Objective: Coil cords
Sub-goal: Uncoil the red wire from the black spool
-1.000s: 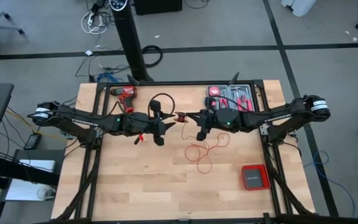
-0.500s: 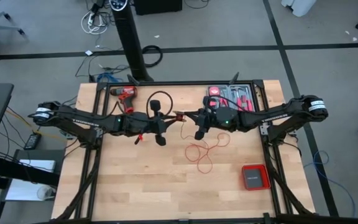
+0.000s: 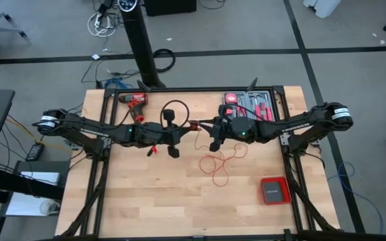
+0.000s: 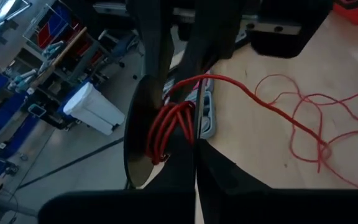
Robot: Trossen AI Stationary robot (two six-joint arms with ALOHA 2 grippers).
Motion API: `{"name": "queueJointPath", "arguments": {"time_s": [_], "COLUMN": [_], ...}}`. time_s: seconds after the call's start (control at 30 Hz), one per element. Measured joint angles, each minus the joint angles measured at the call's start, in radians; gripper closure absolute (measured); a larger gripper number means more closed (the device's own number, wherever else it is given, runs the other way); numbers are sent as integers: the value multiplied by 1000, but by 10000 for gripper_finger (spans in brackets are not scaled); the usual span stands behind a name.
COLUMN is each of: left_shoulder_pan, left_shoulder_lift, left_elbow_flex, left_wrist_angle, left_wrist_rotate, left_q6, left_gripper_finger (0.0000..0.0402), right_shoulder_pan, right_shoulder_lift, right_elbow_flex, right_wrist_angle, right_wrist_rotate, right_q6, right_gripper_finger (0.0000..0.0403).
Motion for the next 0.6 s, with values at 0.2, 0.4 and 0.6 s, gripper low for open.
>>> {"name": "queueJointPath", "arguments": {"time_s": [0.2, 0.4, 0.6], "left_shoulder_pan": [0, 0, 0], "left_shoulder_lift": [-34, -102, -127], "left_elbow_flex": [1, 1, 1], "left_wrist_angle": [-76, -118, -114], "left_wrist_rotate": [-29, -31, 10], "left_q6": [5, 8, 56], "left_gripper_finger": [401, 401, 401], "right_shoulder_pan": [17, 2, -35], "right_shoulder_lift": [-84, -133, -85], "right_elbow_flex": [1, 1, 0], "right_wrist_angle": [-148, -323, -243], "right_wrist_rotate": [100, -21, -267], "right_q6": [29, 277, 471], "right_gripper_finger": [295, 290, 293]}}
